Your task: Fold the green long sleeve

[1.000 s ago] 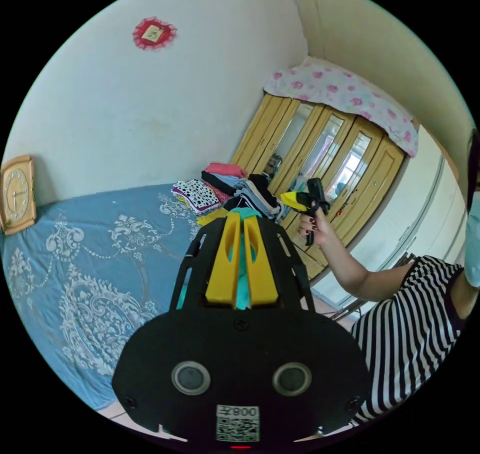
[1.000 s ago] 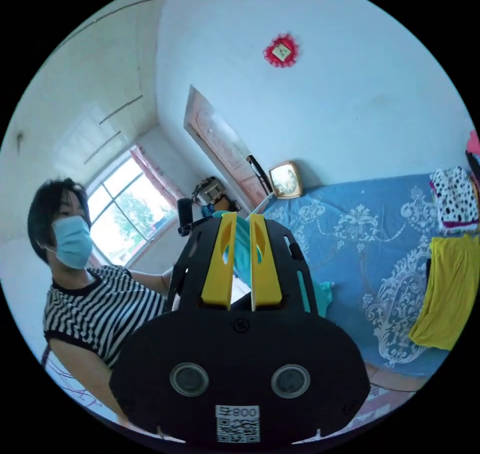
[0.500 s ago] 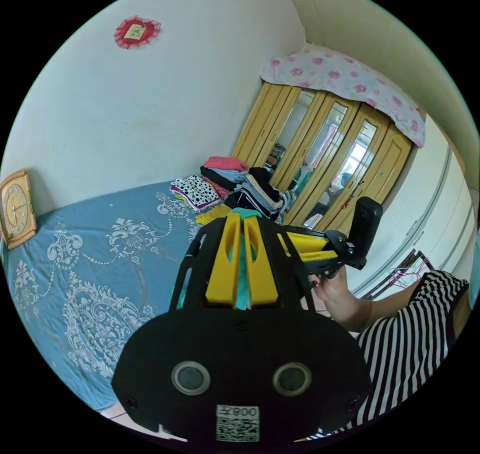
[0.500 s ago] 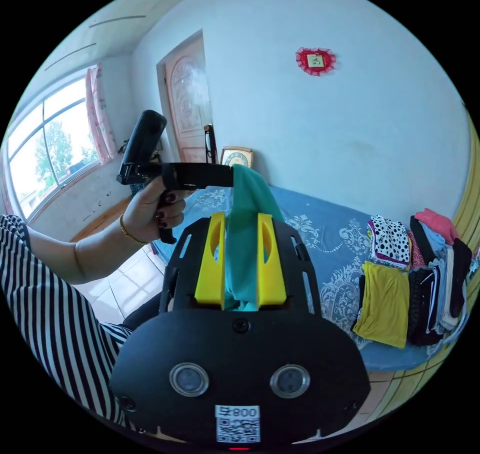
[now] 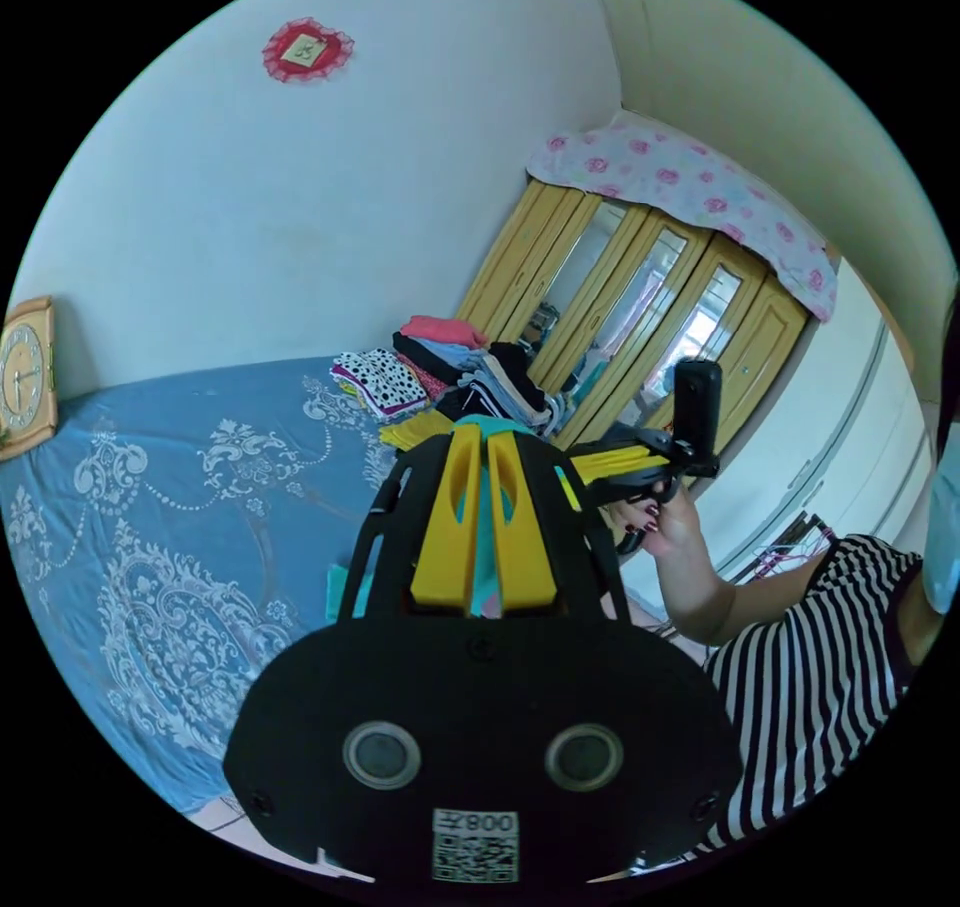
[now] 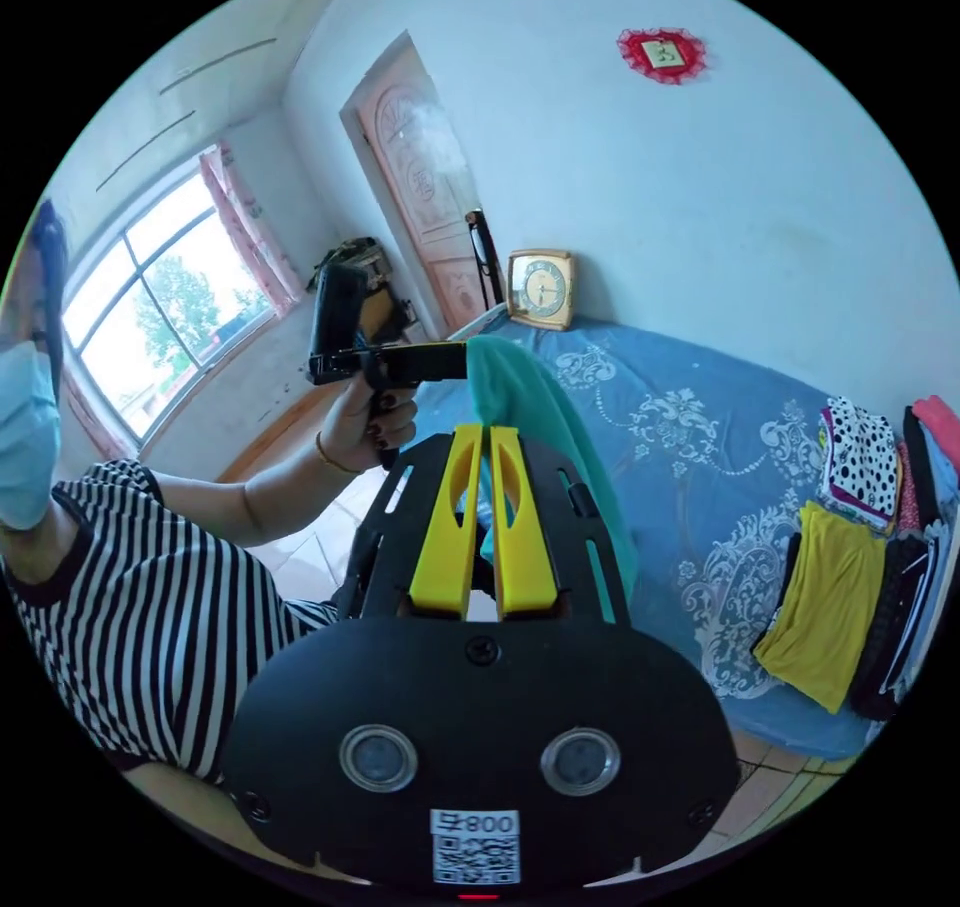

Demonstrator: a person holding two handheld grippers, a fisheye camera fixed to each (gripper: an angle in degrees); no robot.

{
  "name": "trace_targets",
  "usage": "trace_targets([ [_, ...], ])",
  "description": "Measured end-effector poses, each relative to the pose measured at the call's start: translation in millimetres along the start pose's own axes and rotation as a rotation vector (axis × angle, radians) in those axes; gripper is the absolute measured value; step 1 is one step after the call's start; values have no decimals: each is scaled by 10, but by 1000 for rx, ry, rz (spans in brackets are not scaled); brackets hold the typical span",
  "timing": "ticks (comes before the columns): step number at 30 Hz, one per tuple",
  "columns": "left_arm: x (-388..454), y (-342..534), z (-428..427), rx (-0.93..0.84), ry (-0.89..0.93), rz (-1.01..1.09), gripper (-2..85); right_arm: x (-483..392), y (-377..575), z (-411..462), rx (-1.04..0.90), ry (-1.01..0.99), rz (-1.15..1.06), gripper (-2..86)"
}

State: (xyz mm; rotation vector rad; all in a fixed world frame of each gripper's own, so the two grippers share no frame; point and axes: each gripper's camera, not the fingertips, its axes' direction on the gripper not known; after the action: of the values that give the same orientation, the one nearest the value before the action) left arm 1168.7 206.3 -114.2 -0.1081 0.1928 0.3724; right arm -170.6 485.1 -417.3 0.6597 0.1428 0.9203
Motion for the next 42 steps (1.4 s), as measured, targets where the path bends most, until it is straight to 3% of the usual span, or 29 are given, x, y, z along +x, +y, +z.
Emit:
trace_targets([
  [5,106,-166,-14,-12,-26,42,6,157,30,-125,10,-111,43,8],
  [13,181,-426,-19,-26,-51,70,15,137,46,-306,28,-71,51,3],
  [18,70,-418,-164,4,14,77,60,56,-70,-644,54,-47,5,1],
  [21,-95,-130,-284,-2,-39,30,95,4,-133,-883,79,-30,-26,1],
  [25,-264,405,-114,-157,-76,-65,125,6,-155,-1166,119,-47,-43,0],
  [27,-288,711,187,-318,-64,-110,129,17,-147,-1216,123,-39,-43,0],
  [32,-398,871,641,-481,-276,-194,64,156,-32,-1283,120,-74,14,1],
  [36,-442,708,541,-489,-271,-227,31,179,36,-1508,125,-25,20,1],
  [40,-348,600,181,-397,-228,-218,56,237,134,-1730,154,-21,25,0],
  [42,-330,544,165,-436,-194,-235,62,268,176,-1776,163,-39,31,0],
])
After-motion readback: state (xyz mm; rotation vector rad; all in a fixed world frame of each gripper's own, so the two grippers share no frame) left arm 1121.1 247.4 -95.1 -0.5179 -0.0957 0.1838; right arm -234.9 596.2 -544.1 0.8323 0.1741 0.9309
